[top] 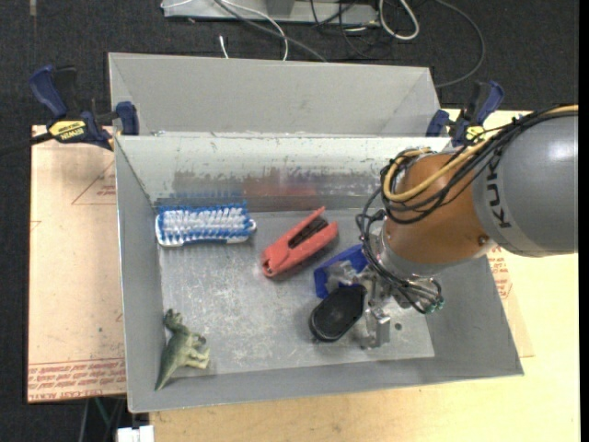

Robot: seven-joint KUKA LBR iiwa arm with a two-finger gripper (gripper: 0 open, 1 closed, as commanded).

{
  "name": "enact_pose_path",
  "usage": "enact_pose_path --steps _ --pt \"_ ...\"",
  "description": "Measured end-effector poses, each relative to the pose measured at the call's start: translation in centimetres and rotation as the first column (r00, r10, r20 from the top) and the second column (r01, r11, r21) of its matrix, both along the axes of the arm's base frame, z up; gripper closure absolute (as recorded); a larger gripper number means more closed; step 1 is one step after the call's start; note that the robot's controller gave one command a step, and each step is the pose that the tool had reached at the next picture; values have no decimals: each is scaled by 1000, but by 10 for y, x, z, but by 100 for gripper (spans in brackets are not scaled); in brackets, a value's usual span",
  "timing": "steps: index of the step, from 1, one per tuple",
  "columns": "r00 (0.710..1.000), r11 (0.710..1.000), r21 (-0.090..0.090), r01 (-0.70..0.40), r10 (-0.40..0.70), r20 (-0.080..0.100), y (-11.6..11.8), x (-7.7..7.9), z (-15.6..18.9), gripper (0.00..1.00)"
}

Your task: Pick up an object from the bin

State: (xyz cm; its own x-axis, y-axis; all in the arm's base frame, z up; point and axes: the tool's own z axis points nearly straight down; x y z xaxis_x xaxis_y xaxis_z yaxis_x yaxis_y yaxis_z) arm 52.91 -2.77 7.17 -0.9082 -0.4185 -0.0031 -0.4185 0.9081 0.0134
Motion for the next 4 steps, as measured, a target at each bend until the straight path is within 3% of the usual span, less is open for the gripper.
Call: enact_pose_path --steps 1,2,3,4 --pt "997 997 -3 -76 76 22 11 23 -1 100" --pt "997 997 -3 -76 76 22 11 23 -1 100" --pt "996 996 -1 -89 89 22 27 30 93 100" --pt "998 998 0 -68 68 14 20 13 2 0"
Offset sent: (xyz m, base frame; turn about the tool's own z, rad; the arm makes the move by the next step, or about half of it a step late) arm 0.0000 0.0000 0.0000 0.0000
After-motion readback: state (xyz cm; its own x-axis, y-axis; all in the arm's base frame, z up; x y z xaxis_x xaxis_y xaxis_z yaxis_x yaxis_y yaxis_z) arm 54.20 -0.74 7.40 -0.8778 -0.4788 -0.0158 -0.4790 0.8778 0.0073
